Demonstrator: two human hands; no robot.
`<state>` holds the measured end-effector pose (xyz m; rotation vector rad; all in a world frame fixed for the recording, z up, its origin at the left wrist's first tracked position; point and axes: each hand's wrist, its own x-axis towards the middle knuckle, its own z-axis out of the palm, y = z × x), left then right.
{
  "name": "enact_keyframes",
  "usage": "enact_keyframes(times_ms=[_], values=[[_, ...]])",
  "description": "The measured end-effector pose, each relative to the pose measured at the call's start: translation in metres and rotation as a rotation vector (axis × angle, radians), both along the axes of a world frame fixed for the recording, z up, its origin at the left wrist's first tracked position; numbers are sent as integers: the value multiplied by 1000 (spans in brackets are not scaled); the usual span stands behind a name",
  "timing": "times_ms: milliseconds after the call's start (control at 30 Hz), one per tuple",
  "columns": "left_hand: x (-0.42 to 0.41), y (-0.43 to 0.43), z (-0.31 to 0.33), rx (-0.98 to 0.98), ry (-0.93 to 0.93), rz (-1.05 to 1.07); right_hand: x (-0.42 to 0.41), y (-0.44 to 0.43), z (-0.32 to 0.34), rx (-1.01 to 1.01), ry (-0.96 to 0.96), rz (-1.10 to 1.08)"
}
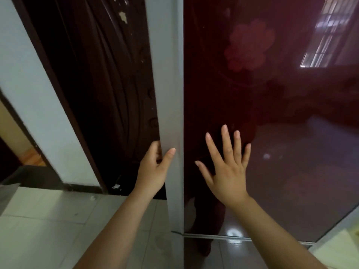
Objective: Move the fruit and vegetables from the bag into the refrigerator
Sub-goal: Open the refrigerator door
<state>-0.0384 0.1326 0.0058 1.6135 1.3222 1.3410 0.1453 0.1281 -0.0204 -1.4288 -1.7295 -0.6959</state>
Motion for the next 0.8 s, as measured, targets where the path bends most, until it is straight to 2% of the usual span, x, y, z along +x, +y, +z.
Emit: enact_keyframes(times_ms=[133, 267, 433, 667, 800], values=[[-8, 1, 4, -3, -3, -84, -9, -9, 2, -44, 55, -15], [-18, 2, 12, -52, 16, -153, -20, -36, 4, -177, 149, -26], [-27, -28, 6, -66, -19, -221, -32, -84, 5, -277, 212, 9], [-48, -89, 1, -35, 75, -563, -54, -179, 10, -328, 415, -52], [-52, -105, 16, -110, -21, -650, -67, -227, 24, -395, 534, -45]])
